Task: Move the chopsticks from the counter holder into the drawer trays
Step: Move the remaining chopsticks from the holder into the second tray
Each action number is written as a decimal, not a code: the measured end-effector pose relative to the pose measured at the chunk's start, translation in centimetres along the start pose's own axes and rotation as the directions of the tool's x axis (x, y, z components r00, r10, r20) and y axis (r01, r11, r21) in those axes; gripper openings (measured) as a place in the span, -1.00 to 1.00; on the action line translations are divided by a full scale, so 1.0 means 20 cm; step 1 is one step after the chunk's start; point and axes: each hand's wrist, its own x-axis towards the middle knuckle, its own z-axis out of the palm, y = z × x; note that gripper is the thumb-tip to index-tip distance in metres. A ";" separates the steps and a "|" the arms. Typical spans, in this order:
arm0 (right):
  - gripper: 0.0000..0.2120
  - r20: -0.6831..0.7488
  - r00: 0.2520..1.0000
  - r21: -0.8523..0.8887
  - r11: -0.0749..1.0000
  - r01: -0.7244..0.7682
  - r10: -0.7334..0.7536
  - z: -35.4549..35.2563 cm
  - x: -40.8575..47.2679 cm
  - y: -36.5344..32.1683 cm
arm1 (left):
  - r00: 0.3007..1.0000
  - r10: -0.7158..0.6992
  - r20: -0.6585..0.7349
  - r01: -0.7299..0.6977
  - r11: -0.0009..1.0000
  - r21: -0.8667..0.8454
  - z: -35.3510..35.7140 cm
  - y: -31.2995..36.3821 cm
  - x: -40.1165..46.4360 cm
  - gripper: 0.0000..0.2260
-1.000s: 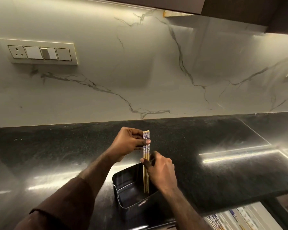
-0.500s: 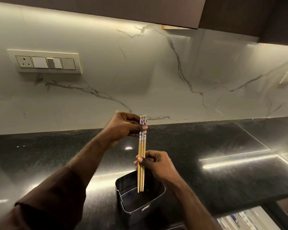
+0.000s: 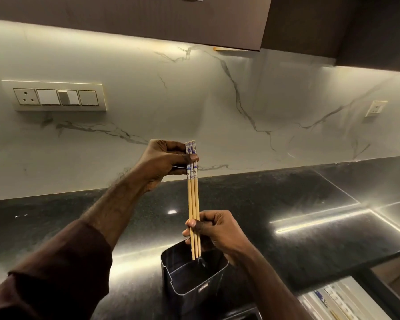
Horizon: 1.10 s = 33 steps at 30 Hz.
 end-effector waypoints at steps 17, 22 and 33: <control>-0.80 0.041 0.999 -0.018 0.999 0.030 -0.029 -0.14 -0.29 -0.11 | 0.995 -0.085 0.052 0.083 0.996 0.045 0.32 0.03 -0.27 -0.65; -0.78 0.091 0.996 -0.033 0.999 0.023 -0.020 -0.28 -0.48 -0.08 | 0.995 -0.104 0.014 0.104 0.995 -0.009 0.50 -0.01 -0.37 -0.68; -0.78 0.203 0.979 -0.015 0.999 -0.033 0.035 -0.40 -0.80 -0.02 | 0.987 -0.158 -0.044 0.156 0.987 -0.044 0.73 -0.04 -0.66 -0.63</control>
